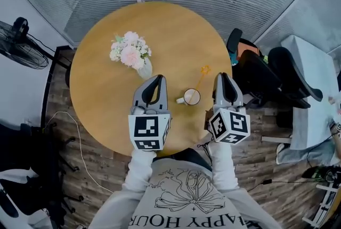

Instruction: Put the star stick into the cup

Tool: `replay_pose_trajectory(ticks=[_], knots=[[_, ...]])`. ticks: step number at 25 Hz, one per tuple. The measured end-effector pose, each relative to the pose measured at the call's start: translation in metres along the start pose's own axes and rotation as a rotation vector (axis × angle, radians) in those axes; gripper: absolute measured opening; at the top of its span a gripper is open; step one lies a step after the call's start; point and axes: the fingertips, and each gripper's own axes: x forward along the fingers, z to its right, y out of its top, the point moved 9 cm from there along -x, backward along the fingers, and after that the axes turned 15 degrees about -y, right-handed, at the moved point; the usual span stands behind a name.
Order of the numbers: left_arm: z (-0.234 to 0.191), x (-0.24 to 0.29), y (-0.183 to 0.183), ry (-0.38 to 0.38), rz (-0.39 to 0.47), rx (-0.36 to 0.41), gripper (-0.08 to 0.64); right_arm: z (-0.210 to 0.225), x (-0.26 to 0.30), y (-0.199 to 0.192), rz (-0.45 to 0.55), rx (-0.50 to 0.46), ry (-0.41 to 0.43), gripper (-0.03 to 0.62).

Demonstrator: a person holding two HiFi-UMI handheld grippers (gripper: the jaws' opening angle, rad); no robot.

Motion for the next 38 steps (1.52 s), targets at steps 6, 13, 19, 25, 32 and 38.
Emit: replay_pose_trajectory(ticks=[6, 13, 19, 25, 32, 38], knots=[[0.009, -0.005, 0.014, 0.007, 0.039, 0.033, 0.006, -0.001, -0.011, 0.019, 0.057, -0.005, 0.025, 0.049], [0.017, -0.014, 0.025, 0.018, 0.072, 0.052, 0.006, 0.002, -0.023, 0.033, 0.090, -0.009, 0.029, 0.037], [0.020, -0.019, 0.030, 0.026, 0.087, 0.060, 0.006, 0.002, -0.026, 0.038, 0.107, -0.007, 0.039, 0.037], [0.021, -0.022, 0.033, 0.033, 0.100, 0.069, 0.006, 0.001, -0.028, 0.040, 0.118, -0.011, 0.043, 0.037], [0.020, -0.021, 0.035, 0.038, 0.099, 0.072, 0.006, 0.000, -0.026, 0.042, 0.114, -0.022, 0.051, 0.037], [0.020, -0.020, 0.036, 0.034, 0.104, 0.078, 0.006, 0.001, -0.024, 0.039, 0.106, -0.028, 0.058, 0.037]])
